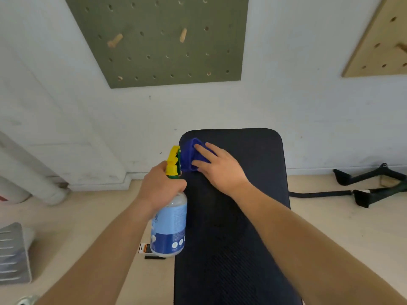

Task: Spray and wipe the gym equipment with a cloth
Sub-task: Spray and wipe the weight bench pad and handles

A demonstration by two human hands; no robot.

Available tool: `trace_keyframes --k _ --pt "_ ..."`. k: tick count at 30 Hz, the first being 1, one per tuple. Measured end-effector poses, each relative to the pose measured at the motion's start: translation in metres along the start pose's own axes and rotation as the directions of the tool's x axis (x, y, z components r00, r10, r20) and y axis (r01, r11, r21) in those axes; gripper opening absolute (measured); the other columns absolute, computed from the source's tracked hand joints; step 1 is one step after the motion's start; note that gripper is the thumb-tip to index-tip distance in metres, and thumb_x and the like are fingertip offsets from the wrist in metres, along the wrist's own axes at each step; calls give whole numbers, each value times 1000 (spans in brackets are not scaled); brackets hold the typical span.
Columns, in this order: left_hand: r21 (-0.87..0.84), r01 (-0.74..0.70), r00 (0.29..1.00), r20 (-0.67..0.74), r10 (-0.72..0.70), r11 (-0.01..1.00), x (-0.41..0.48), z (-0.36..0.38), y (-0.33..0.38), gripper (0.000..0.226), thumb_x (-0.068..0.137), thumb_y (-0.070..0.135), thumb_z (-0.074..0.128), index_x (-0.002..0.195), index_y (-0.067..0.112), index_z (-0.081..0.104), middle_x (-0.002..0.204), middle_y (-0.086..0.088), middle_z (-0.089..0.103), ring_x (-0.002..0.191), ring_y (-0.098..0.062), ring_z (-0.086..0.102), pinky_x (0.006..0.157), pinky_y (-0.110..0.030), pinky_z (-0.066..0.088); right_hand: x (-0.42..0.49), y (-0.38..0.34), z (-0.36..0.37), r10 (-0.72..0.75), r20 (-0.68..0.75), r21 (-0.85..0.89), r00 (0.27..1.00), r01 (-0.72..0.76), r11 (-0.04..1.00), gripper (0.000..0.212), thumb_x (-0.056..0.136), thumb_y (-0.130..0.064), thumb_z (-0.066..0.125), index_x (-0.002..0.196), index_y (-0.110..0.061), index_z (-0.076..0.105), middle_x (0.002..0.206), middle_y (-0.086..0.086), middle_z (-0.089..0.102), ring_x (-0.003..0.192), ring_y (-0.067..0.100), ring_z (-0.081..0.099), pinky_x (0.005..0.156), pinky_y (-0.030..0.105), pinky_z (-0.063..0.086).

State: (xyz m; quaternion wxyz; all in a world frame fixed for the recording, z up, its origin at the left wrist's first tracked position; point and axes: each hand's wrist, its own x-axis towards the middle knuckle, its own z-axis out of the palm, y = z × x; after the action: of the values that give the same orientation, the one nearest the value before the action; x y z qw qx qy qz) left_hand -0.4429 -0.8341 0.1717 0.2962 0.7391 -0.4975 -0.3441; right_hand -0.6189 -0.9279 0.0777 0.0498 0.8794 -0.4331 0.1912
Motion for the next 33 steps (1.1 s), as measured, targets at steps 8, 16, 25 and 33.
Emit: trace_keyframes --k 8,16,25,33 --pt "-12 -37 993 116 38 999 3 21 5 25 74 9 71 97 18 69 83 -4 72 76 -23 66 69 -37 51 -71 68 -30 648 -283 103 707 -649 754 28 99 -15 55 124 -18 68 158 6 38 146 31 33 105 47 47" --pt "-20 -56 998 13 57 998 -10 -9 -36 28 71 10 75 96 22 72 77 2 71 73 -21 66 71 -36 52 -12 -56 23 111 -142 63 984 -103 993 50 77 0 71 122 -20 69 149 9 50 137 37 46 101 43 52" --pt "102 -77 992 106 66 992 -38 -12 -57 20 71 13 73 90 16 67 76 -2 69 73 -24 65 70 -39 52 -73 31 -24 103 -88 -93 991 -111 989 35 90 -6 56 117 -23 71 149 4 50 135 29 51 89 45 58" --pt "162 -55 955 295 5 985 -71 23 -85 34 69 17 71 103 24 68 98 0 74 92 -22 69 86 -41 55 -176 -25 7 -109 -69 -88 992 103 991 38 87 -6 54 117 -22 72 147 6 52 135 30 50 100 39 52"
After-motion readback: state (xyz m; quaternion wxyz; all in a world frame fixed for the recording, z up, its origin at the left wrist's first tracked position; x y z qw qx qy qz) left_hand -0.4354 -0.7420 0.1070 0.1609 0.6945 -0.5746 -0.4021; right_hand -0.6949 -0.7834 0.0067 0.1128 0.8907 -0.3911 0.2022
